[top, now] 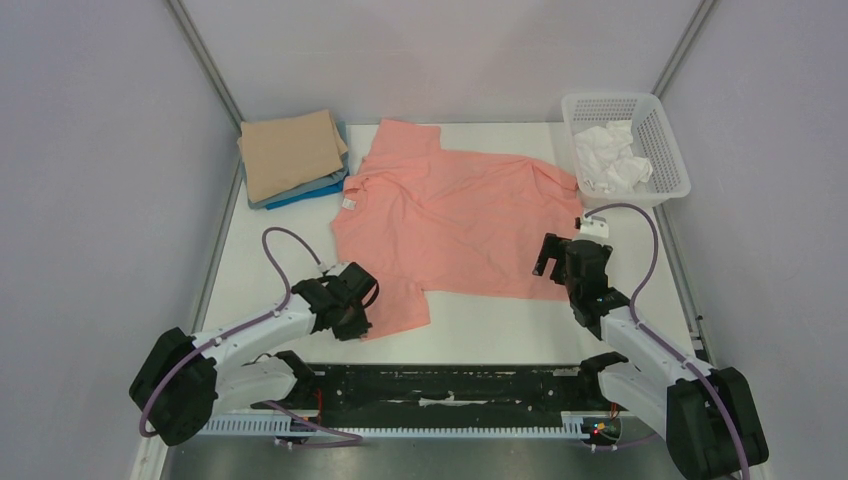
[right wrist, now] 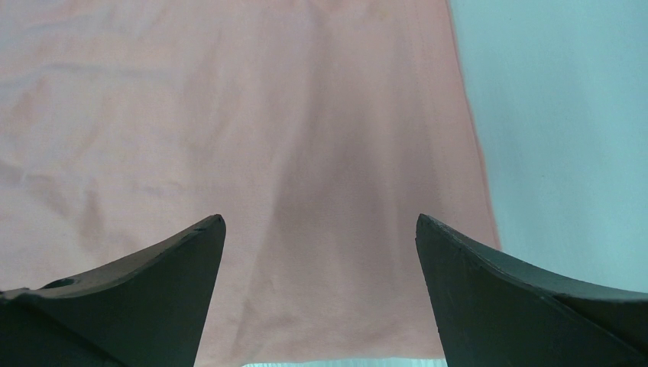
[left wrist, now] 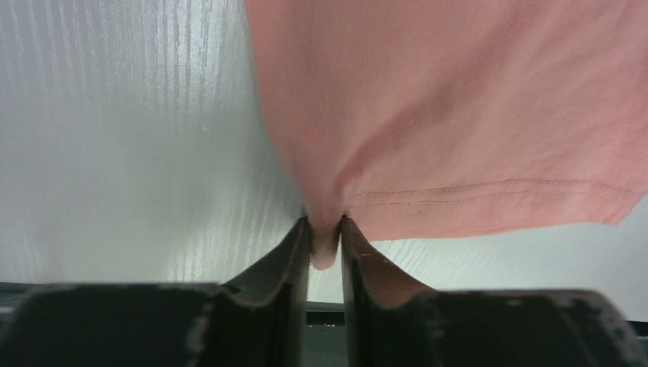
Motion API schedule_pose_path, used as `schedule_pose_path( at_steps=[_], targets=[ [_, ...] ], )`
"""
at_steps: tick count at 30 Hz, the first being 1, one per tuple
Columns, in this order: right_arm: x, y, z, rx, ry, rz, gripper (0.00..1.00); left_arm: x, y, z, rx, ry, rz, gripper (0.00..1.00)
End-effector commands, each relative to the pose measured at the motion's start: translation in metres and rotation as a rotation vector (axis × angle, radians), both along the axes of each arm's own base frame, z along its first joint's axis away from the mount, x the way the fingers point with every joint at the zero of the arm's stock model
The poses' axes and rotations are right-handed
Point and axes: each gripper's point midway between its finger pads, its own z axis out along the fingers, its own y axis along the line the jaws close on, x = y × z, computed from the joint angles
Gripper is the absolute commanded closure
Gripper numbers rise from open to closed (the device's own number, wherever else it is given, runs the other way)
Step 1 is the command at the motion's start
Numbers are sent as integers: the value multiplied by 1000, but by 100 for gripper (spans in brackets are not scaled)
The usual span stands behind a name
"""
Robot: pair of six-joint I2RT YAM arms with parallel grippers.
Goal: Fold and stack the t-shirts
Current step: Grab the side of the flattened tshirt closest away from the robot with both arms
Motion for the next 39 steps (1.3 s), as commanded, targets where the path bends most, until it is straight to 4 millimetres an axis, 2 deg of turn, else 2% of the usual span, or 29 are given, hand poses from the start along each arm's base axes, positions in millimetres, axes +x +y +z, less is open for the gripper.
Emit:
schedule_pose_path(
  at_steps=[1, 4, 10, 14, 17, 23, 27, 31, 33, 35, 37, 39],
  targets=[
    [3, -9, 12, 13, -33, -75, 2, 16, -10, 7, -18, -62, -35, 98],
    [-3, -14, 9, 28, -13, -117, 2, 24, -13, 16, -28, -109, -65, 98],
    [-34, -43, -6, 4, 85, -253, 2, 38, -31, 33, -132, -241, -156, 98],
    [-53, -61, -19, 3, 152, -314, 2, 44, -30, 42, -133, -304, -195, 98],
    [-60, -67, -31, -19, 208, -308, 1, 46, -29, 45, -125, -331, -216, 98],
    [-68, -72, -49, -15, 310, -341, 15, 47, -29, 45, -130, -349, -224, 98],
    [-75, -63, -59, 37, 331, -329, 29, 46, -28, 46, -138, -363, -224, 98],
    [-77, -59, -62, 55, 320, -311, 31, 46, -27, 46, -138, -371, -218, 98],
    [-79, -60, -63, 54, 322, -318, 37, 46, -26, 45, -134, -368, -218, 98],
    [-80, -59, -64, 57, 330, -317, 38, 46, -26, 44, -131, -363, -216, 98],
    [-85, -64, -67, 41, 335, -342, 45, 46, -25, 42, -126, -356, -214, 98],
    [-91, -73, -69, 17, 342, -382, 45, 46, -26, 42, -123, -351, -213, 98]
  ],
)
